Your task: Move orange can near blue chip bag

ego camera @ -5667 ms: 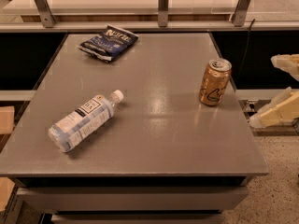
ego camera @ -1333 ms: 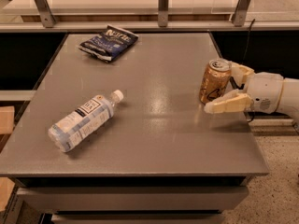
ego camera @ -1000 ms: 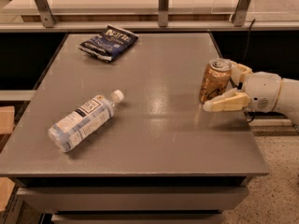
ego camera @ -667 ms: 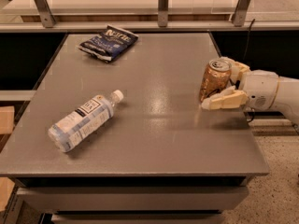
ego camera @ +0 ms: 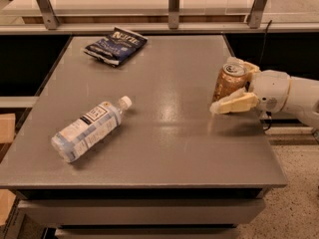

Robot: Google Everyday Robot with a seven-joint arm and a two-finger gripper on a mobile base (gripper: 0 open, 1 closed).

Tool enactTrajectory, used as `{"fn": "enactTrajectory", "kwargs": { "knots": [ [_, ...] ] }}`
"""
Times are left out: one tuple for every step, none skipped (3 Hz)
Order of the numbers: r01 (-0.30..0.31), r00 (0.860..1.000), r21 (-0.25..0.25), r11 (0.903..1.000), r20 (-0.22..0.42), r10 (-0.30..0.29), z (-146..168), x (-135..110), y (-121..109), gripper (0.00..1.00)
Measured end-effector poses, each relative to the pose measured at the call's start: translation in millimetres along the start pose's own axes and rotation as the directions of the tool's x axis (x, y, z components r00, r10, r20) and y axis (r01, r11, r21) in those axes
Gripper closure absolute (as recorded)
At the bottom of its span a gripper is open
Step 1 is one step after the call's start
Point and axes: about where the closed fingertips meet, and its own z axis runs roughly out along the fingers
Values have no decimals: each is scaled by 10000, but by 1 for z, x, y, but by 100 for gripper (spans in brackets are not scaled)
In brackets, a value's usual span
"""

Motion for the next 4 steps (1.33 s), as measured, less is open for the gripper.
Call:
{"fn": "enactTrajectory", "kwargs": {
  "knots": [
    [71, 9997, -271, 9996, -248, -78, 9, 2, 2, 18],
    [79, 9997, -324, 9994, -247, -87, 12, 2, 3, 42],
    [86, 9997, -372, 9993, -239, -95, 14, 1, 4, 65],
    [93, 9997, -419, 9991, -229, -102, 17, 0, 5, 88]
  ]
}}
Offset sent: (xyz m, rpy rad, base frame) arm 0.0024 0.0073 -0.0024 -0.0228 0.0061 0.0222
